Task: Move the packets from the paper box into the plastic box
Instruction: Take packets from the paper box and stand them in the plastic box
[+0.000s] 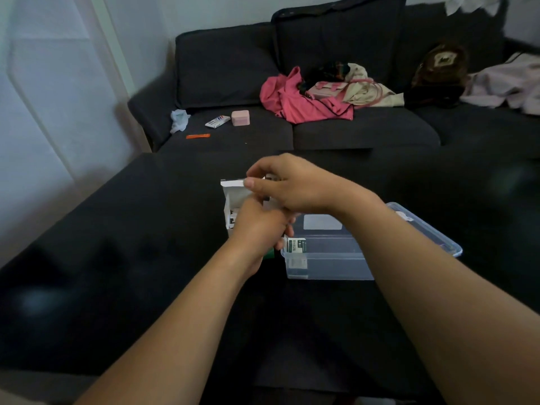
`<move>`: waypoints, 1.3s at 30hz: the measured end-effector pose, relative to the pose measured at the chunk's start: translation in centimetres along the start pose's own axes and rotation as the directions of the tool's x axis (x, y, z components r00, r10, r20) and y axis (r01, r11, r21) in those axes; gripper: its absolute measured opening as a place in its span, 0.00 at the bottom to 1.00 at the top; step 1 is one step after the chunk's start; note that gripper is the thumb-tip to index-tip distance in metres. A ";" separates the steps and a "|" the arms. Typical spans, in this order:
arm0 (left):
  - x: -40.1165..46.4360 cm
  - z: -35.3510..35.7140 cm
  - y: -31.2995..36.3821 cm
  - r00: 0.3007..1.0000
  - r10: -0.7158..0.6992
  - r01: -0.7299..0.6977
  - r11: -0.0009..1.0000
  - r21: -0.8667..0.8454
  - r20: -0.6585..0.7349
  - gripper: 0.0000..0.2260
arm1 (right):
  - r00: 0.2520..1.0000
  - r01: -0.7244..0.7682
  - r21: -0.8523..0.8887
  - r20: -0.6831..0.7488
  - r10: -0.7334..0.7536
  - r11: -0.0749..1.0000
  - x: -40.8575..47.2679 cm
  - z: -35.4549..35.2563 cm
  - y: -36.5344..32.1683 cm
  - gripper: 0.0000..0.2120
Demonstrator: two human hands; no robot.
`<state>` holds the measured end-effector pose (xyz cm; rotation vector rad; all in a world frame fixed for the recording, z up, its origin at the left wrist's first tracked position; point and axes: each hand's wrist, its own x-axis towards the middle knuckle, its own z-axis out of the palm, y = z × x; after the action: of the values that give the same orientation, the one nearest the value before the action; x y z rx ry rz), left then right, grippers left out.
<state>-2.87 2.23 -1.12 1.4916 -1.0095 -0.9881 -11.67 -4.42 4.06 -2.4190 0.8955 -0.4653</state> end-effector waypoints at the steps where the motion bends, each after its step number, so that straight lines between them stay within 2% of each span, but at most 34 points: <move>1: 0.0 0.1 0.0 0.999 0.015 -0.014 1.000 0.019 -0.035 0.04 | 0.999 -0.004 -0.033 -0.047 0.002 0.999 0.1 0.1 -0.2 0.18; 4: 0.0 0.4 0.0 0.992 0.078 -0.068 0.993 0.098 -0.101 0.08 | 0.988 -0.041 -0.093 -0.155 0.026 0.995 0.2 0.5 -0.2 0.13; 9: 0.1 1.2 -0.4 0.992 0.105 -0.092 0.982 0.166 -0.069 0.10 | 0.989 -0.066 -0.067 -0.136 0.057 0.996 -0.1 1.1 -0.2 0.08; 11: 0.5 1.2 -0.5 0.992 0.092 -0.083 0.991 0.102 -0.085 0.09 | 0.988 -0.079 0.052 -0.129 0.085 0.996 -0.2 0.4 0.3 0.09; 13: 0.8 1.0 -0.5 0.993 0.069 -0.073 0.996 -0.046 -0.091 0.02 | 0.979 -0.108 0.252 -0.141 0.147 0.962 -0.5 -0.7 1.0 0.13; 15: 1.0 0.8 -0.5 0.994 0.054 -0.066 0.991 -0.121 -0.095 0.10 | 0.970 -0.166 0.399 -0.100 0.222 0.902 -1.1 -1.9 2.1 0.14; 16: 1.1 0.7 -0.6 0.993 0.062 -0.074 0.990 -0.120 -0.098 0.13 | 0.970 -0.199 0.448 -0.035 0.240 0.872 -1.4 -2.1 2.7 0.14; 18: 1.0 0.7 -0.7 0.990 0.094 -0.102 0.992 -0.075 -0.101 0.18 | 0.968 -0.251 0.539 0.125 0.218 0.804 -2.0 -1.9 3.7 0.15; 20: 1.0 0.8 -0.9 0.990 0.112 -0.113 0.993 -0.011 -0.088 0.21 | 0.958 -0.283 0.592 0.213 0.193 0.755 -2.2 -1.4 4.3 0.12; 28: 0.9 0.7 -1.3 0.981 0.181 -0.163 0.963 0.214 -0.065 0.24 | 0.957 -0.287 0.531 0.183 0.223 0.797 -2.2 -0.5 4.0 0.13; 32: 0.7 0.4 -1.1 0.987 0.160 -0.149 0.961 0.233 -0.032 0.23 | 0.956 -0.291 0.592 0.160 0.244 0.751 -2.0 0.2 4.1 0.15; 35: 0.5 -0.1 -0.8 0.991 0.132 -0.135 0.961 0.243 0.029 0.26 | 0.944 -0.327 0.631 0.180 0.276 0.703 -1.9 -0.2 4.6 0.11; 37: 0.2 -0.7 -0.5 0.986 0.151 -0.164 0.912 0.376 0.065 0.27 | 0.919 -0.380 0.640 0.179 0.352 0.667 -2.2 -1.2 5.6 0.10; 39: -0.1 -1.5 -0.4 0.978 0.198 -0.205 0.825 0.526 0.070 0.24 | 0.865 -0.488 0.586 0.222 0.451 0.647 -2.6 -2.2 7.0 0.10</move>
<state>-1.48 2.82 -1.37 1.7749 -1.5037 -0.5826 -18.12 -8.01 1.47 -1.5015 1.0883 -0.4048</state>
